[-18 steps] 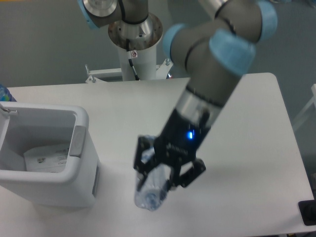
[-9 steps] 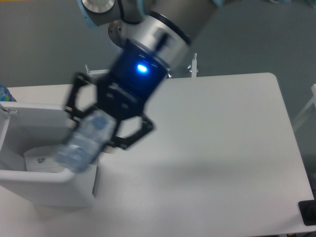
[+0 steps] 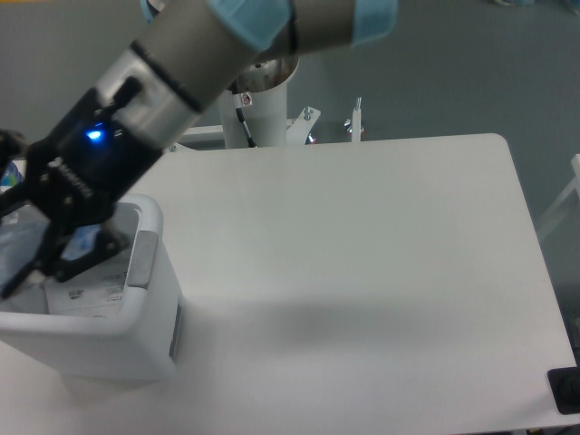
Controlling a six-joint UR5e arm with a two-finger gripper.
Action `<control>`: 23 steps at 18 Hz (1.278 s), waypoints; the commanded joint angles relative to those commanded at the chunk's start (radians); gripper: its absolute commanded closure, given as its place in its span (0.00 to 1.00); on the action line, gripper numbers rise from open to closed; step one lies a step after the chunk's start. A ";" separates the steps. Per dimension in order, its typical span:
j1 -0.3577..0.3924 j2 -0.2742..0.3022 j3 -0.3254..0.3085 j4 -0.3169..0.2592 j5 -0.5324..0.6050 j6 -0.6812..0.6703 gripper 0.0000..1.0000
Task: Place the trash in the trash can
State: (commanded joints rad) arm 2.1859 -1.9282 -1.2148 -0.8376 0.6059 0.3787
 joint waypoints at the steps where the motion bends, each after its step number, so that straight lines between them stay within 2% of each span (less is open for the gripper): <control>1: 0.000 0.002 -0.015 0.000 0.000 0.031 0.12; 2: -0.002 0.005 -0.034 0.000 0.003 0.057 0.02; 3: 0.000 0.008 -0.048 0.000 0.005 0.074 0.00; 10: 0.015 0.011 -0.057 0.000 0.034 0.078 0.00; 13: 0.076 0.003 -0.061 0.000 0.133 0.083 0.00; 16: 0.170 -0.014 -0.084 -0.002 0.227 0.136 0.00; 23: 0.399 -0.032 -0.221 -0.008 0.304 0.359 0.00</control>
State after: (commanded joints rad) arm 2.5845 -1.9604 -1.4356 -0.8452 0.9096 0.7375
